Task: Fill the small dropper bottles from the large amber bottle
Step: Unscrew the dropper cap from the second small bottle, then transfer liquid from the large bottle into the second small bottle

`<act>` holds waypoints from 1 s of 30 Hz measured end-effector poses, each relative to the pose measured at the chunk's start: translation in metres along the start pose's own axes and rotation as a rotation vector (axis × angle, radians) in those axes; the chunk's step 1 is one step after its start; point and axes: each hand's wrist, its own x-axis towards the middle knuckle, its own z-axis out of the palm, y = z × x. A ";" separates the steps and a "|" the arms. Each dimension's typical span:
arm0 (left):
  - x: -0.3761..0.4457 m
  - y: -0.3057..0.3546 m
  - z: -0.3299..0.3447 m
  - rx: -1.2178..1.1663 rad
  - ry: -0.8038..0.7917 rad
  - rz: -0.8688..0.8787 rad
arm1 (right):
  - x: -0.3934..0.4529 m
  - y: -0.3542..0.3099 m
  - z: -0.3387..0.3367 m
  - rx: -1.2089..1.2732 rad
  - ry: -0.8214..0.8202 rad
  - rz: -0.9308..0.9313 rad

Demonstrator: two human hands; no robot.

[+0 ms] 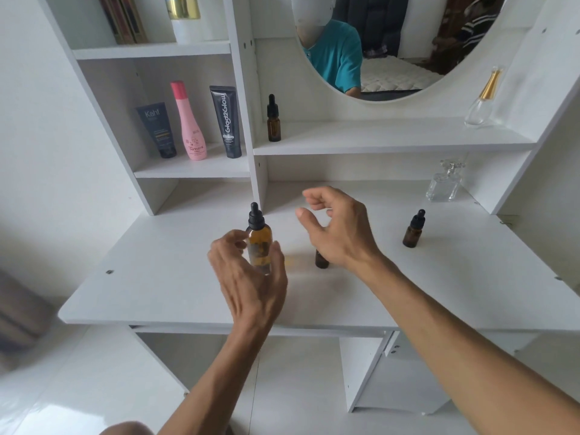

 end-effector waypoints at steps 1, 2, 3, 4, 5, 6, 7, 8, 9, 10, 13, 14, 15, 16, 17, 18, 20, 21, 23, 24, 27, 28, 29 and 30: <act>0.003 -0.005 0.000 0.013 -0.018 -0.037 | 0.001 -0.007 0.003 0.015 -0.023 -0.007; 0.006 -0.010 0.000 0.010 -0.054 -0.077 | 0.003 -0.014 0.007 0.029 -0.053 -0.009; 0.008 -0.013 0.000 -0.008 -0.107 -0.118 | 0.004 -0.020 0.010 0.041 -0.087 -0.008; 0.010 -0.015 0.000 -0.036 -0.167 -0.152 | 0.006 -0.025 0.014 0.051 -0.122 -0.008; 0.012 -0.017 0.000 -0.063 -0.224 -0.171 | 0.007 -0.029 0.018 0.061 -0.153 -0.007; 0.013 -0.018 0.001 -0.085 -0.267 -0.176 | 0.008 -0.033 0.022 0.069 -0.179 -0.005; 0.015 -0.020 0.001 -0.099 -0.296 -0.173 | 0.009 -0.036 0.025 0.077 -0.200 -0.001; 0.015 -0.020 0.002 -0.109 -0.314 -0.169 | 0.009 -0.038 0.028 0.086 -0.216 0.005; 0.016 -0.021 0.002 -0.111 -0.328 -0.165 | 0.009 -0.041 0.031 0.093 -0.229 0.010; 0.016 -0.020 0.003 -0.106 -0.339 -0.162 | 0.010 -0.042 0.033 0.095 -0.237 0.011; 0.017 -0.020 0.002 -0.087 -0.350 -0.167 | 0.010 -0.045 0.038 0.081 -0.224 -0.005; 0.017 -0.021 0.002 -0.084 -0.350 -0.173 | 0.011 -0.045 0.039 0.082 -0.214 -0.004; 0.017 -0.021 0.002 -0.082 -0.351 -0.179 | 0.011 -0.044 0.040 0.086 -0.205 0.001; 0.017 -0.021 0.003 -0.081 -0.352 -0.184 | 0.011 -0.044 0.040 0.093 -0.202 0.004; 0.017 -0.022 0.002 -0.081 -0.352 -0.187 | 0.012 -0.044 0.041 0.097 -0.205 0.006; 0.017 -0.022 0.003 -0.082 -0.353 -0.185 | 0.012 -0.043 0.041 0.097 -0.208 0.008; 0.018 -0.022 0.003 -0.088 -0.357 -0.191 | 0.014 -0.042 0.041 0.091 -0.222 0.011; 0.018 -0.022 0.003 -0.093 -0.358 -0.195 | 0.014 -0.042 0.040 0.085 -0.228 0.012; 0.018 -0.023 0.004 -0.098 -0.359 -0.194 | 0.016 -0.042 0.040 0.078 -0.236 0.009; 0.017 -0.023 0.004 -0.100 -0.360 -0.192 | 0.016 -0.043 0.040 0.077 -0.239 0.007; 0.017 -0.022 0.003 -0.110 -0.367 -0.195 | 0.016 -0.044 0.038 0.084 -0.253 0.010; 0.017 -0.023 0.003 -0.112 -0.369 -0.196 | 0.016 -0.045 0.038 0.086 -0.256 0.011; 0.017 -0.023 0.003 -0.114 -0.370 -0.196 | 0.016 -0.045 0.038 0.089 -0.260 0.011; 0.017 -0.023 0.003 -0.115 -0.371 -0.196 | 0.016 -0.045 0.038 0.091 -0.265 0.012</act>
